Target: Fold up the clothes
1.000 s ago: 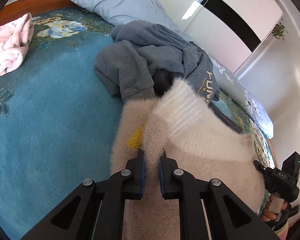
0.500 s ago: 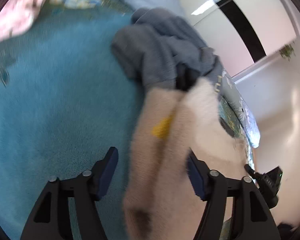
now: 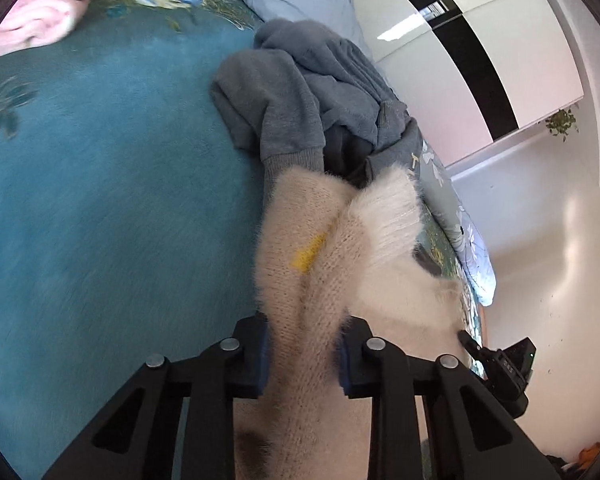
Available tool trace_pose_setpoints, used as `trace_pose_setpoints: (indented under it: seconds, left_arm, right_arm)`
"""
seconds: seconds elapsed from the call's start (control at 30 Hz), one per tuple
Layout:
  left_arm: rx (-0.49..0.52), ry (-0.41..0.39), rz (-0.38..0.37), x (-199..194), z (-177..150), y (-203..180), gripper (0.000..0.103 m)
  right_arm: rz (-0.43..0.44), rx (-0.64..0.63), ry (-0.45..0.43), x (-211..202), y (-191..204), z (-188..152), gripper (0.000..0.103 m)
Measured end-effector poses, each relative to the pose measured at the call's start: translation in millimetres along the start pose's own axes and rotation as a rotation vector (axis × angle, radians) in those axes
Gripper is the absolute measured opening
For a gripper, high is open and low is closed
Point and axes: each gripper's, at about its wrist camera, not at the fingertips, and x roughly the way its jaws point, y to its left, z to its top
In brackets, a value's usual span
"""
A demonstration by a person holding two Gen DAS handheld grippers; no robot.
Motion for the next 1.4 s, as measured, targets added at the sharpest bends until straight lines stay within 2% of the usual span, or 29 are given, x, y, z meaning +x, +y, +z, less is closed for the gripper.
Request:
trace_pose_setpoints:
  seconds: [0.13,0.23,0.4,0.5,0.67,0.77,0.87,0.97,1.2,1.3,1.4]
  left_arm:
    - [-0.100,-0.027,-0.023,-26,-9,28,0.025]
    - [-0.145,-0.056,0.015,-41,-11,48,0.026]
    - [-0.171,-0.055,0.032,-43,-5,62,0.029]
    - [-0.131,-0.051,0.069,-38,-4,56,0.034]
    - [-0.119,-0.039,0.068,-37,-2,58,0.042]
    - [-0.106,-0.026,0.075,-36,-1,58,0.045]
    - [-0.096,0.014,0.040,-32,1,58,0.050]
    - [-0.081,0.049,0.019,-25,1,57,0.051]
    - [-0.051,0.061,0.017,-33,-10,48,0.051]
    - [-0.031,0.068,0.021,-35,-13,44,0.051]
    - [-0.009,0.077,0.019,-36,-14,42,0.051]
  right_arm:
    - [0.034,-0.011,0.029,3,4,-2,0.051]
    - [0.070,-0.014,0.082,10,6,-6,0.054]
    - [0.185,0.007,0.195,27,12,-17,0.060]
    - [0.209,-0.027,0.219,30,24,-23,0.065]
    - [0.016,-0.119,0.221,37,29,-31,0.068]
    - [0.035,-0.105,0.225,36,26,-32,0.069]
    - [0.104,-0.083,0.245,38,27,-31,0.069]
    - [0.097,-0.081,0.263,44,25,-34,0.069]
    - [0.106,-0.105,0.247,51,35,-36,0.068]
    - [0.123,-0.111,0.270,51,36,-38,0.068]
    - [0.117,-0.098,0.277,50,38,-43,0.063]
